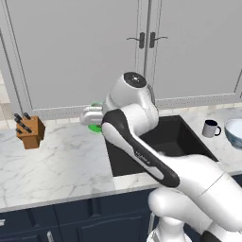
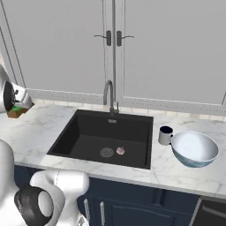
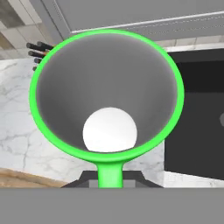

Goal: Clear the mugs and bowl far away from the sink.

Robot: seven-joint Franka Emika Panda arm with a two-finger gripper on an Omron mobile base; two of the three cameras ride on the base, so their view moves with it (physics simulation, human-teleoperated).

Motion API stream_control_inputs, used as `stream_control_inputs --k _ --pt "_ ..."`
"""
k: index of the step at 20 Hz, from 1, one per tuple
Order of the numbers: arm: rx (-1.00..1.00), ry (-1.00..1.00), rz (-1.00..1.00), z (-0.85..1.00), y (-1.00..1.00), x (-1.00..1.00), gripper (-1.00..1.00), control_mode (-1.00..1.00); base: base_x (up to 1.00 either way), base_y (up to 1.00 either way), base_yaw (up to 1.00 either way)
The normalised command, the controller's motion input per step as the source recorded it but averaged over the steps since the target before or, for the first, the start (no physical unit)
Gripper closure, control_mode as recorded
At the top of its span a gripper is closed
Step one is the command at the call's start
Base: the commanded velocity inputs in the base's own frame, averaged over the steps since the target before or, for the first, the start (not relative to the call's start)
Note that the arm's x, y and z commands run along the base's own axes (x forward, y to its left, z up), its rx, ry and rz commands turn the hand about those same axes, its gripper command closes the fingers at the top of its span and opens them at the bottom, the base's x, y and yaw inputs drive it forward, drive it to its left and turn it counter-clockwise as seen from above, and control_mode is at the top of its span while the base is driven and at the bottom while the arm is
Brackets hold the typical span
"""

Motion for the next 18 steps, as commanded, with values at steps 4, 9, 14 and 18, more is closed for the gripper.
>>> stream_control_inputs --k 4,9,14,18 --pt "0.0 -0.06 0.0 0.37 -0.98 -0.76 1.0 -1.0 0.0 0.0 0.0" --pt "-0.06 0.06 0.0 0.01 -0.93 -0.71 1.0 -1.0 0.0 0.0 0.0" --pt "-0.03 0.03 0.0 -0.01 -0.27 -0.27 1.0 1.0 -0.24 -0.04 0.0" --pt "0.0 0.0 0.0 0.0 0.0 0.0 1.0 1.0 -0.3 0.0 0.42"
